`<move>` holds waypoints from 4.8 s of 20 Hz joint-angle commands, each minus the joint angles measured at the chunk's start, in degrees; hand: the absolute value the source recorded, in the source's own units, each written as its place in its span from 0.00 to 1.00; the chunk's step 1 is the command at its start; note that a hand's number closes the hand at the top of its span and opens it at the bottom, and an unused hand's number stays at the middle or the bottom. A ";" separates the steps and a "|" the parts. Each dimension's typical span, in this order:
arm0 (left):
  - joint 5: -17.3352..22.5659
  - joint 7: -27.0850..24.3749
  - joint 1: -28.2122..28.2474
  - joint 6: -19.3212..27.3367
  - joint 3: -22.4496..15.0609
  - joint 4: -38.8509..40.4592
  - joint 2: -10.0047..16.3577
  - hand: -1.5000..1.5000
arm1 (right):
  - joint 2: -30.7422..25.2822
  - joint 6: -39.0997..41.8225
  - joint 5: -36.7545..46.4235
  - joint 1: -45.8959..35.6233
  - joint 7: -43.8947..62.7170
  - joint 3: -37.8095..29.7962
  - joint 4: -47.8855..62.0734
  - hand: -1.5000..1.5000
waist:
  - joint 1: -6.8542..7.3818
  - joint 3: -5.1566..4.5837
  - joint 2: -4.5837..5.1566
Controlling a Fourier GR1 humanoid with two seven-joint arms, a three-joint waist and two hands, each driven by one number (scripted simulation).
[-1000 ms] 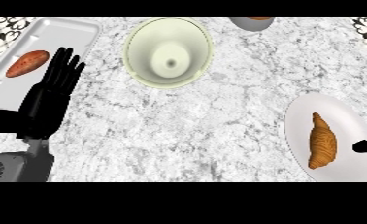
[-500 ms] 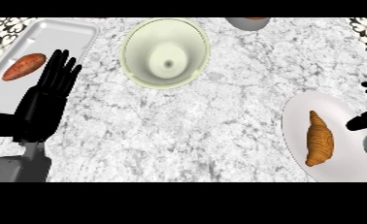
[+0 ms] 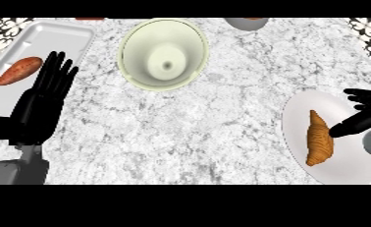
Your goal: Pick the croissant from the plate and place it in the bowl
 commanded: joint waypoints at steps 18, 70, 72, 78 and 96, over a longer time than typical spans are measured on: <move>-2.44 -1.82 0.28 -5.14 3.42 3.22 -2.36 0.50 | 9.90 -7.18 17.72 8.55 2.44 3.62 -7.45 0.00 | -0.06 0.04 0.10; -4.97 2.78 -5.35 -5.34 3.31 3.77 -5.45 0.50 | 44.91 -10.67 55.06 -59.65 18.41 36.44 7.95 1.00 | 3.38 -0.19 -0.35; -5.03 1.60 -3.38 -5.98 4.03 3.34 -4.80 0.50 | 44.91 -12.16 55.82 -59.62 16.96 34.18 10.96 1.00 | 2.59 -0.11 -0.15; -6.01 -0.13 -0.10 -5.95 3.71 2.10 -5.44 0.50 | 44.92 -18.63 60.75 -59.05 14.50 30.83 16.10 1.00 | 1.42 0.00 -0.12; -6.50 2.69 -2.24 -4.91 3.09 -1.04 -6.18 0.50 | 43.98 -34.93 61.34 -61.54 -17.07 11.84 52.46 1.00 | 3.34 0.02 1.24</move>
